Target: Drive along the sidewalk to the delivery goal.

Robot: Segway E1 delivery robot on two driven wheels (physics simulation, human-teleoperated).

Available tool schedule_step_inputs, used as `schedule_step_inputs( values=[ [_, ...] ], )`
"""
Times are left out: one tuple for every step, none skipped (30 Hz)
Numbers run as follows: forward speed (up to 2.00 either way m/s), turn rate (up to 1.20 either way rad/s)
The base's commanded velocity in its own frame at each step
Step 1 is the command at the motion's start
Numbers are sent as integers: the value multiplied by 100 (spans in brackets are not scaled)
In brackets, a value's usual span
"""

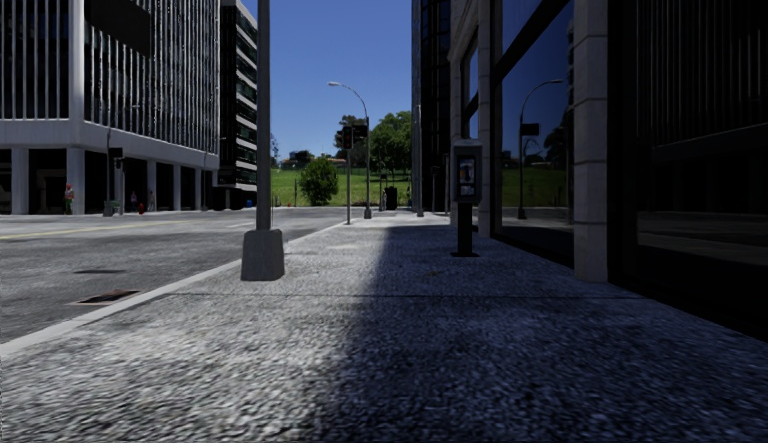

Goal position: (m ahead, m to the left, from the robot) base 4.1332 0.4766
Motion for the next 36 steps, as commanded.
schedule_step_inputs(
  values=[
    [200, 0],
    [200, 0],
    [200, 0],
    [200, 0],
    [200, 0],
    [200, 0],
    [200, 0],
    [200, 0],
    [200, 0],
    [200, 0],
    [200, 0],
    [200, 0],
    [200, 0],
    [200, 0],
    [200, 0],
    [200, 0],
    [200, 0],
    [200, 0],
    [200, 0],
    [200, 0],
    [200, 0],
    [200, 0],
    [200, 0],
    [200, 0],
    [200, 0],
    [200, 0],
    [200, 0],
    [200, 0],
    [200, 0],
    [200, 0],
    [200, 0],
    [200, 0],
    [200, 0],
    [200, 0],
    [200, 0],
    [200, 0]
  ],
)
